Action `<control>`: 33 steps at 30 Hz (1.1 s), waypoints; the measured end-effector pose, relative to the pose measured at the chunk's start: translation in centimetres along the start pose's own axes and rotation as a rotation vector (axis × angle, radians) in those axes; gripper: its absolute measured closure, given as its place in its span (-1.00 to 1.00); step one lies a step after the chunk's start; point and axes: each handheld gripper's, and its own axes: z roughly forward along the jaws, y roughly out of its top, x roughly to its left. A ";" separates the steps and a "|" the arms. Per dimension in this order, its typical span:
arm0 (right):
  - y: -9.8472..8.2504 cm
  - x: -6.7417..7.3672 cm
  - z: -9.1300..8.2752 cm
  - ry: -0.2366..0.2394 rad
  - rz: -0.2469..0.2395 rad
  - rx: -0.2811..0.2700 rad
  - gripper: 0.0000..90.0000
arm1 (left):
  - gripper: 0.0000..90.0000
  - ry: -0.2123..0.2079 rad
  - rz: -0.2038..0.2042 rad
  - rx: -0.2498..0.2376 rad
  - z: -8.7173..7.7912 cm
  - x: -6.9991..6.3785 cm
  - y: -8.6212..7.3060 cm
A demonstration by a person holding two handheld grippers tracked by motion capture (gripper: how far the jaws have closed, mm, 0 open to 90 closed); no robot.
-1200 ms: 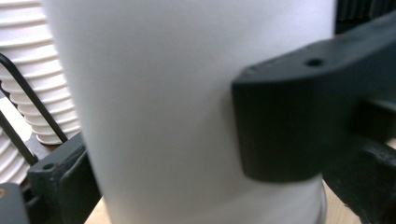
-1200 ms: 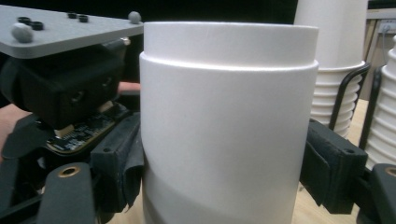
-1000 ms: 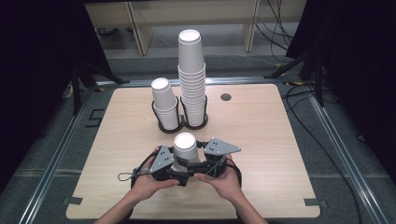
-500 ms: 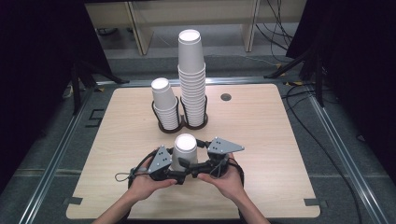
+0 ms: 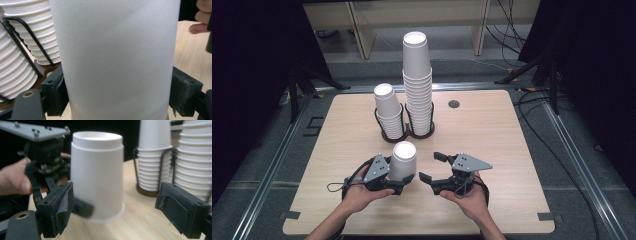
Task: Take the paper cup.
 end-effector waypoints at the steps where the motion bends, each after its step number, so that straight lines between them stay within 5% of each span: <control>1: -0.2 -0.1 -0.3 -0.016 -0.010 0.010 -0.67 | -0.60 0.006 0.005 0.018 -0.1 0.2 0.0; 11: -1.5 -1.3 -2.9 -0.096 0.040 0.018 -0.67 | -0.60 0.000 0.101 0.184 -0.8 1.7 1.0; 15: -1.9 -1.8 -3.3 -0.126 0.040 0.026 -0.67 | -0.60 -0.054 0.192 0.232 -1.3 2.2 1.9; 19: -2.3 -2.1 -3.5 -0.149 0.031 0.041 -0.67 | -0.60 -0.071 0.237 0.262 -1.4 2.6 2.3; 23: -2.8 -2.4 -3.8 -0.159 0.018 0.041 -0.67 | -0.60 -0.135 0.318 0.335 -1.0 3.0 2.6; 24: -2.8 -2.2 -4.1 -0.163 0.045 0.073 -0.67 | -0.60 -0.135 0.318 0.335 -1.0 3.0 2.6; 25: -3.0 -2.2 -4.1 -0.168 0.036 0.051 -0.67 | -0.60 -0.137 0.394 0.364 -0.8 2.9 2.8; 26: -3.0 -2.2 -4.3 -0.178 0.029 0.069 -0.67 | -0.60 -0.138 0.423 0.379 -0.7 2.9 3.0; 29: -3.1 -2.2 -4.3 -0.171 0.025 0.041 -0.67 | -0.60 -0.171 0.445 0.409 -0.5 3.1 3.6; 31: -3.1 -2.0 -4.7 -0.179 0.039 0.070 -0.67 | -0.60 -0.173 0.480 0.434 -0.4 3.3 3.9; 33: -3.1 -2.1 -4.6 -0.183 0.009 0.042 -0.67 | -0.60 -0.166 0.507 0.467 -0.3 3.5 4.2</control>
